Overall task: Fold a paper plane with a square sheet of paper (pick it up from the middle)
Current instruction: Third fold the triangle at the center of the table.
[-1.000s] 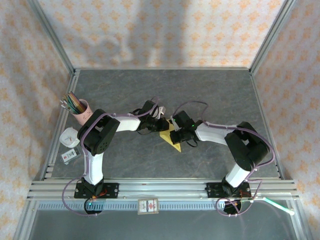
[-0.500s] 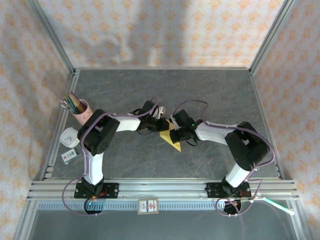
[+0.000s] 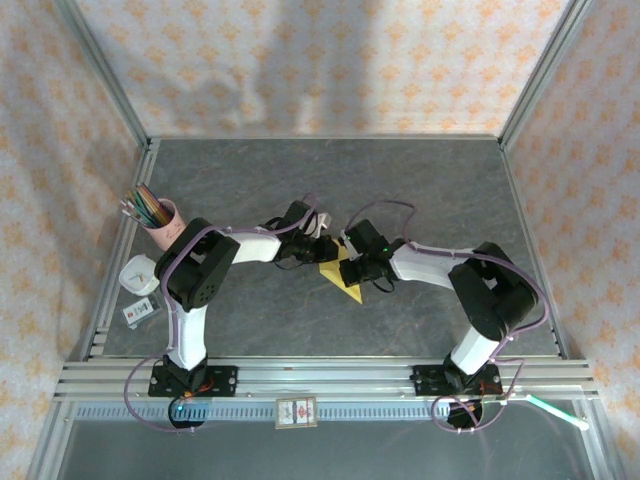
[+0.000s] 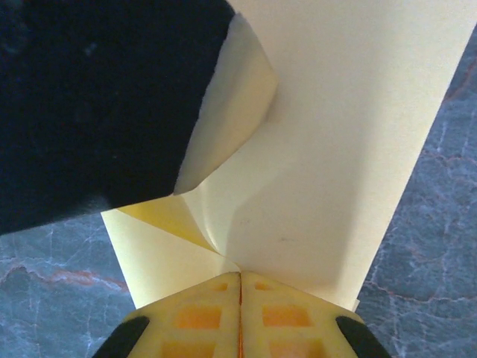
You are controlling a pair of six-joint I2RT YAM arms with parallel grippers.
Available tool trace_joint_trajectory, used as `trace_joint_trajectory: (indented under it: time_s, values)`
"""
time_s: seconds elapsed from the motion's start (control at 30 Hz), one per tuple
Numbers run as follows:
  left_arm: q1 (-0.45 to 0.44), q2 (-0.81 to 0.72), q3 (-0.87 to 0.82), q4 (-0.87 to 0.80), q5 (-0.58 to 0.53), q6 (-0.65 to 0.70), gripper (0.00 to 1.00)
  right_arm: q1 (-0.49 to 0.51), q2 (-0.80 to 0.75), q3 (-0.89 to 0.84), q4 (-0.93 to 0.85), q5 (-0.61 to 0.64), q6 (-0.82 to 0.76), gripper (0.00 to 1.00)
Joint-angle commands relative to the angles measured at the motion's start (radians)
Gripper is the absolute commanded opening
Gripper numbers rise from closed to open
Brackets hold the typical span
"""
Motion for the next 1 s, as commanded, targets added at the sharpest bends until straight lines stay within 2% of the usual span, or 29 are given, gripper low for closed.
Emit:
trace_joint_trajectory:
  time_s: [0.0, 0.97]
  values:
    - [-0.003, 0.054, -0.004, -0.083, -0.046, 0.023, 0.16, -0.005, 0.017, 0.014, -0.002, 0.021, 0.002, 0.08]
    - [-0.002, 0.057, -0.002, -0.086, -0.046, 0.025, 0.16, -0.009, -0.001, 0.012, -0.011, 0.028, 0.003, 0.07]
